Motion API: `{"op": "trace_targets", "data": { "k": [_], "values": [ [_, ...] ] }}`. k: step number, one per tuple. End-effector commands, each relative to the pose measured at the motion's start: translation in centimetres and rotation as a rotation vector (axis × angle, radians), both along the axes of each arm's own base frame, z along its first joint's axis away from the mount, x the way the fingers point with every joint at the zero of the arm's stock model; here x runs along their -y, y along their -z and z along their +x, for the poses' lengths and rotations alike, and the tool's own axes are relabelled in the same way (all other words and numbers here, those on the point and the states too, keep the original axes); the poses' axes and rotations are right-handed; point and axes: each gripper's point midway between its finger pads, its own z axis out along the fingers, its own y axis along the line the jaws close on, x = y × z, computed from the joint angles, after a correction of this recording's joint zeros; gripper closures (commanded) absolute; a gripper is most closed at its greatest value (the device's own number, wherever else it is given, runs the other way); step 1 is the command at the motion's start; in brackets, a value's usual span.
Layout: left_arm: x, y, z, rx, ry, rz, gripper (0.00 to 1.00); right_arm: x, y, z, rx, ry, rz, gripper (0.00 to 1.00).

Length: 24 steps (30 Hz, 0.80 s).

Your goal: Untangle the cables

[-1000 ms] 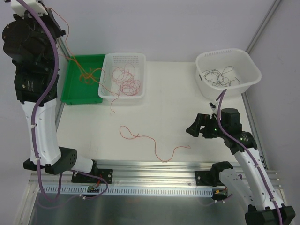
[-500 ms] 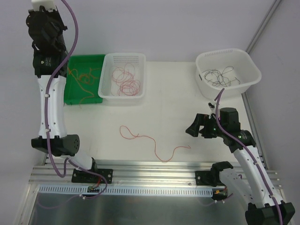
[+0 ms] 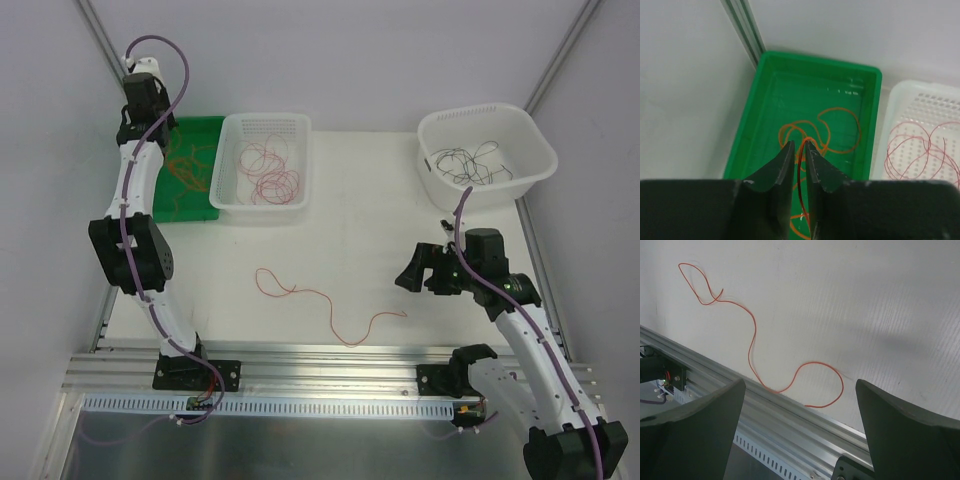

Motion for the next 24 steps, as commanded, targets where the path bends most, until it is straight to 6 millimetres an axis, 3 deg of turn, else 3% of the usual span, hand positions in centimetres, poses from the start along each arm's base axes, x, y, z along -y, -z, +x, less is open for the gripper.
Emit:
{"op": "trace_targets", "data": {
  "k": [1,2,5,7,9,10,11,12,13,14,15,18,19,20,21,23,24],
  "values": [
    [0.0,3.6,0.7,-0.024,0.031,-0.152,0.84,-0.2,0.0,-0.1,0.009,-0.025,-0.001,0.03],
    [-0.2,5.2,0.9,-0.053,0.025,-0.174,0.80,-0.2,0.0,-0.1,0.008,-0.024,0.000,0.03],
    [-0.5,6.7,0.4,-0.080,0.018,-0.270,0.61,-0.2,-0.2,-0.1,0.015,-0.024,-0.001,0.03],
    [-0.1,6.8,-0.3,-0.078,0.040,-0.335,0.43,-0.2,-0.3,-0.2,0.019,-0.025,0.001,0.03],
    [0.1,4.9,-1.4,-0.043,0.042,-0.344,0.31,-0.2,-0.4,-0.3,0.026,-0.028,0.006,0.03],
    [0.2,5.2,-2.2,-0.054,0.039,-0.350,0.19,-0.3,-0.5,-0.4,0.030,-0.030,0.009,0.03],
    [0.7,3.6,-3.0,-0.029,0.054,-0.342,0.15,-0.3,-0.7,-0.4,0.038,-0.033,0.015,0.03],
    [0.9,3.3,-3.5,-0.026,0.061,-0.337,0.11,-0.5,-0.8,-0.5,0.044,-0.040,0.022,0.03],
    [0.9,4.6,-4.6,-0.056,0.054,-0.339,0.06,-0.5,-0.9,-0.5,0.052,-0.040,0.026,0.03],
    [1.1,3.4,-5.7,-0.037,0.056,-0.328,0.05,-0.5,-1.0,-0.5,0.058,-0.039,0.031,0.03],
    [1.4,5.3,-6.9,-0.078,0.046,-0.336,0.04,-0.6,-1.0,-0.6,0.064,-0.044,0.033,0.03],
    [1.7,5.6,-9.6,-0.083,0.030,-0.331,0.06,-0.7,-1.2,-0.8,0.077,-0.052,0.043,0.03],
    [1.9,7.9,-10.9,-0.131,0.015,-0.341,0.07,-0.7,-1.0,-0.9,0.075,-0.055,0.047,0.03],
    [1.8,7.6,-11.8,-0.123,0.000,-0.333,0.10,-0.8,-1.0,-1.1,0.079,-0.061,0.052,0.03],
    [1.9,9.8,-13.0,-0.166,-0.021,-0.349,0.13,-1.0,-1.3,-1.2,0.091,-0.068,0.063,0.03],
    [2.1,10.5,-14.3,-0.175,-0.039,-0.359,0.22,-1.2,-1.3,-1.5,0.096,-0.080,0.074,0.03],
    [2.3,12.0,-15.1,-0.202,-0.053,-0.378,0.26,-1.2,-1.4,-1.6,0.105,-0.084,0.076,0.03]
  ]
}}
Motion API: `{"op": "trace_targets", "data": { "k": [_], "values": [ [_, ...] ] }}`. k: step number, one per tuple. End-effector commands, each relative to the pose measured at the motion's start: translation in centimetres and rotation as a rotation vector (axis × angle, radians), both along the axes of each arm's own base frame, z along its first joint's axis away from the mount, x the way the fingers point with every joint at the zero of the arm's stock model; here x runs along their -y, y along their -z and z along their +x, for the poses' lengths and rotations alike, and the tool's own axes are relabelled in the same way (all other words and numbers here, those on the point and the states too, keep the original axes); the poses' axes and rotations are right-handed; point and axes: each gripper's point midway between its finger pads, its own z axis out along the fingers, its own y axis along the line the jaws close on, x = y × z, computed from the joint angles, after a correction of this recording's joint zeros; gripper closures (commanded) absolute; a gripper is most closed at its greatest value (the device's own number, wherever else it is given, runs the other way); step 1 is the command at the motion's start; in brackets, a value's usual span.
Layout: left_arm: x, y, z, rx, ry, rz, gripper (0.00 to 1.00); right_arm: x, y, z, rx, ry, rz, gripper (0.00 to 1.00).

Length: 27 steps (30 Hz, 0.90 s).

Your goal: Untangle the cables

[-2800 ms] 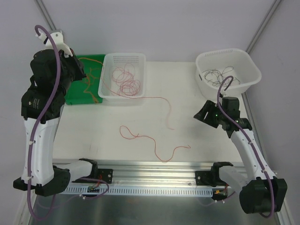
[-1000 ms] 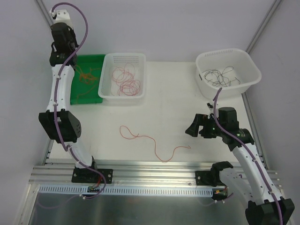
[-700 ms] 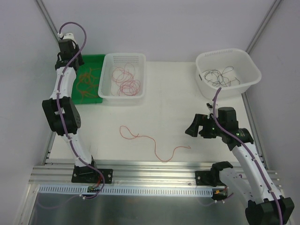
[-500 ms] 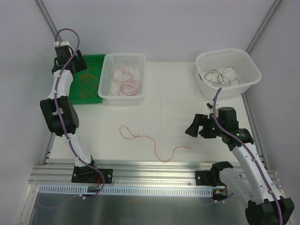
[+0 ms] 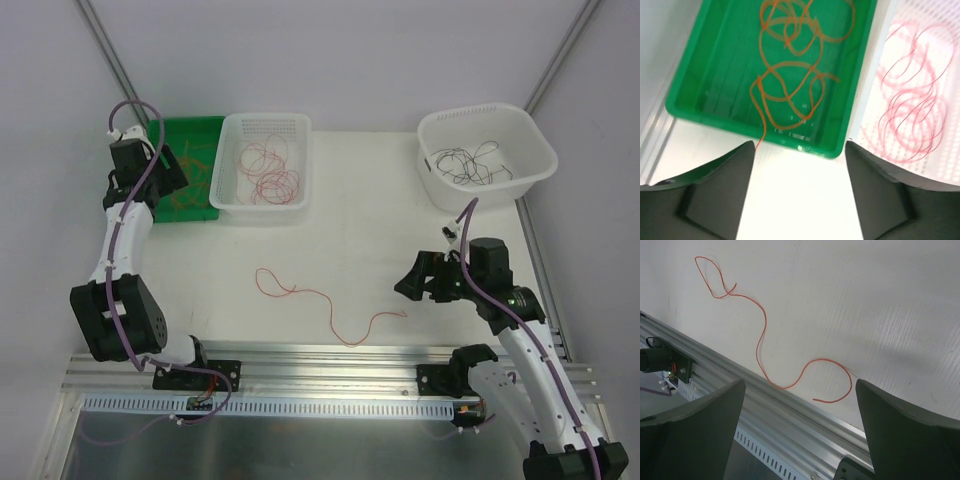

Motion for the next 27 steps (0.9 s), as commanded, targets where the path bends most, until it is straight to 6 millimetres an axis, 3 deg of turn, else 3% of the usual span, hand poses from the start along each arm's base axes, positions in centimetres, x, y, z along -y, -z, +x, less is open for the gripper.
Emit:
{"op": "trace_targets", "data": {
  "k": [1,5,7,16,27],
  "values": [
    [0.1,3.0,-1.9,-0.057,-0.041,-0.031,0.29,-0.8,-1.0,-0.3,0.056,-0.053,0.036,0.03],
    [0.5,5.5,-2.6,-0.116,-0.026,-0.047,0.48,-0.8,-1.3,-0.6,0.072,-0.055,0.035,0.03],
    [0.3,6.8,-3.0,-0.150,-0.028,-0.037,0.52,-0.7,-1.2,-0.6,0.077,-0.051,0.031,0.03],
    [-1.4,11.5,-3.5,-0.283,-0.051,-0.008,0.53,-0.5,-1.1,-0.4,0.077,-0.043,0.021,0.03],
    [-2.5,13.9,-3.7,-0.357,-0.021,0.023,0.55,-0.5,-0.9,-0.2,0.072,-0.040,0.016,0.03]
  ]
}}
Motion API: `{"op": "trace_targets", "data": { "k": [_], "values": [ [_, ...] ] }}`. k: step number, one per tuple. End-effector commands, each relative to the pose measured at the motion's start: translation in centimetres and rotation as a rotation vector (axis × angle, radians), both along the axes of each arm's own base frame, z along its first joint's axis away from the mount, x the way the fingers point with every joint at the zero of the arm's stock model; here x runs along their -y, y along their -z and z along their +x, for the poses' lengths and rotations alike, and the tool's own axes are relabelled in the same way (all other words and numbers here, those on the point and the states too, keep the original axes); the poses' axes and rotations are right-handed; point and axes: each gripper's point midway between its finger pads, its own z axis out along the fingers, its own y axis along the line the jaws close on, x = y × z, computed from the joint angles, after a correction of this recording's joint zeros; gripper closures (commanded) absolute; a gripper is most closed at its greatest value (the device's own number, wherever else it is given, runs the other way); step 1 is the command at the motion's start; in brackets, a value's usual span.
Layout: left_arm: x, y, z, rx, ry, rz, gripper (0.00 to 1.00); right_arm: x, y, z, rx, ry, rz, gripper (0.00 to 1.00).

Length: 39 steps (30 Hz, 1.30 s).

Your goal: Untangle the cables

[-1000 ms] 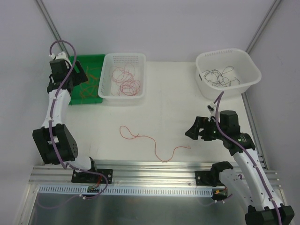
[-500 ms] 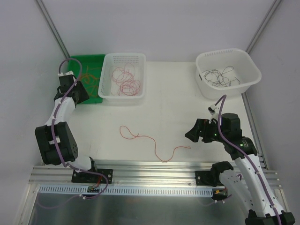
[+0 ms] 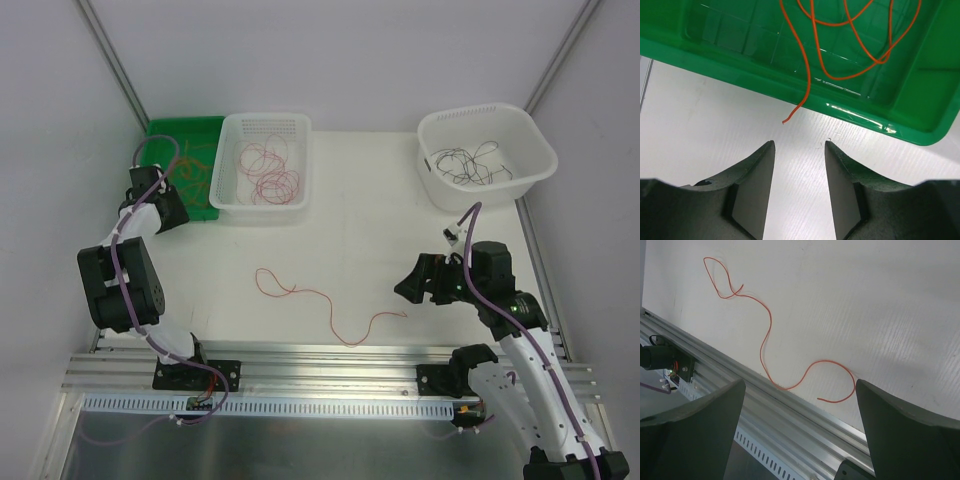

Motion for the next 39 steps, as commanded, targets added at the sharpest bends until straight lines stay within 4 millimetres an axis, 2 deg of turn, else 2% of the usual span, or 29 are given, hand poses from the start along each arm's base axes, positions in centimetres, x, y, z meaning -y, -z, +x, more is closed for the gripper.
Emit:
{"op": "trace_targets", "data": {
  "k": [1,5,7,22,30,39],
  "values": [
    [-1.0,0.3,0.4,-0.007,0.017,0.037,0.56,-0.3,-0.3,0.4,0.029,-0.021,0.001,0.03],
    [-1.3,0.7,0.6,-0.023,0.038,0.047,0.58,-0.3,-0.4,0.4,0.031,-0.024,0.000,0.03],
    [-1.4,0.8,0.8,-0.023,0.044,0.047,0.67,-0.3,-0.4,0.4,0.030,-0.022,0.000,0.03],
    [-1.7,0.5,1.5,-0.017,0.077,0.066,0.79,-0.2,-0.2,0.5,0.024,-0.017,-0.006,0.03],
    [-1.2,-0.5,1.5,0.013,0.093,0.056,0.99,-0.1,-0.2,0.5,0.027,-0.014,-0.008,0.03],
    [-1.4,-1.9,1.3,0.038,0.081,0.080,1.00,-0.1,-0.1,0.4,0.026,-0.011,-0.010,0.03]
  ]
}}
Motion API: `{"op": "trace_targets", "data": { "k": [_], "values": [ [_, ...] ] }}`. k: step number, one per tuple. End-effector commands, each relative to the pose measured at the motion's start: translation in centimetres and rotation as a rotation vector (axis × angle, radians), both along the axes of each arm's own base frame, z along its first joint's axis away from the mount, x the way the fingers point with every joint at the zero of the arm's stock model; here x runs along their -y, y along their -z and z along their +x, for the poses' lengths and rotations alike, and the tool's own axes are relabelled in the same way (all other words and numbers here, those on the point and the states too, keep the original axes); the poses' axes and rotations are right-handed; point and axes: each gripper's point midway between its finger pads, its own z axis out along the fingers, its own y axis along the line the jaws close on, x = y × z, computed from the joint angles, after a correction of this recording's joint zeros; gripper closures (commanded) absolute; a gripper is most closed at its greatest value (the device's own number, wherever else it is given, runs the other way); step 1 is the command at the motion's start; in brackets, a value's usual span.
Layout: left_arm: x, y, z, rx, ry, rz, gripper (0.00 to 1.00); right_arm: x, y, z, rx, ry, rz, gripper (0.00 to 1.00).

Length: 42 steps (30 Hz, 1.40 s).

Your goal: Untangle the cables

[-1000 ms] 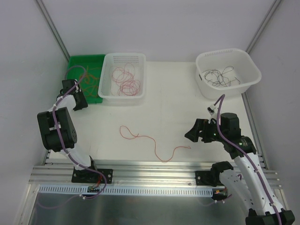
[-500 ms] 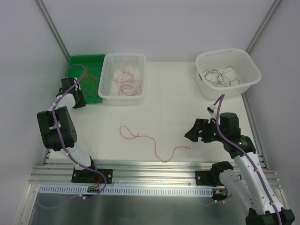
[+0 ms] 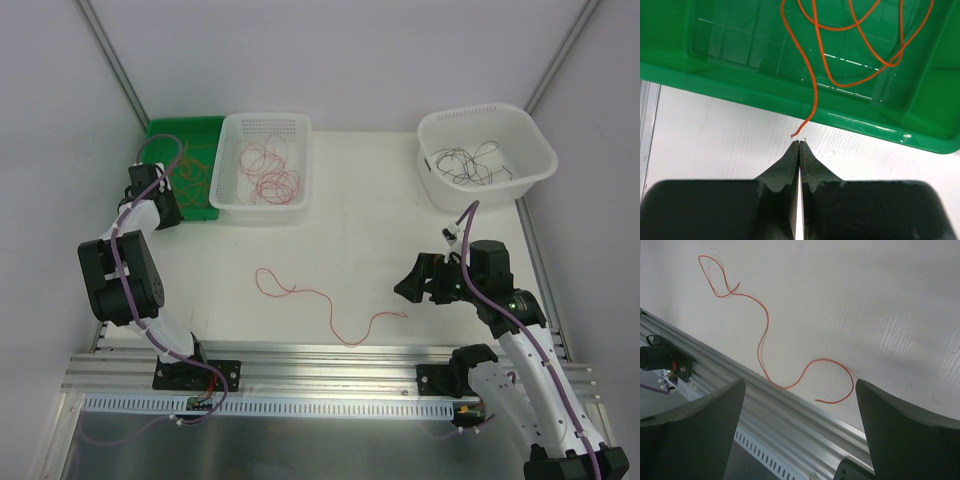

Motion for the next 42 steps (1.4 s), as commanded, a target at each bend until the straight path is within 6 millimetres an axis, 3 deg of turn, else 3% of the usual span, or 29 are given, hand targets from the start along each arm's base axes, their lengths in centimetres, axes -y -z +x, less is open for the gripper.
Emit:
{"op": "trace_targets", "data": {
  "k": [1,3,5,14,18,22,36,42],
  "values": [
    [-0.4,-3.2,0.8,0.089,0.006,0.027,1.00,-0.1,-0.6,0.3,0.044,-0.014,-0.002,0.03],
    [-0.9,-3.9,0.8,0.100,-0.013,0.049,1.00,-0.1,-0.6,0.3,0.046,-0.014,-0.004,0.03],
    [-1.3,-4.2,0.7,0.104,-0.042,0.062,0.93,-0.1,-0.5,0.3,0.044,-0.012,-0.004,0.03],
    [-1.1,-4.7,1.9,0.139,-0.058,0.005,0.91,0.0,-0.4,0.3,0.040,-0.010,-0.008,0.03],
    [-1.2,-5.0,2.2,0.148,-0.064,0.004,0.75,0.0,-0.3,0.4,0.037,-0.008,-0.009,0.03],
    [-0.9,-5.7,3.1,0.176,-0.044,-0.015,0.67,-0.1,-0.3,0.4,0.033,-0.012,-0.010,0.03],
    [-1.5,-2.9,5.2,0.126,-0.076,-0.049,0.70,0.0,0.0,0.7,0.013,-0.007,-0.018,0.03],
    [-1.5,-1.7,5.7,0.098,-0.083,-0.046,0.82,0.0,0.1,0.8,0.011,-0.004,-0.022,0.03]
  ]
}}
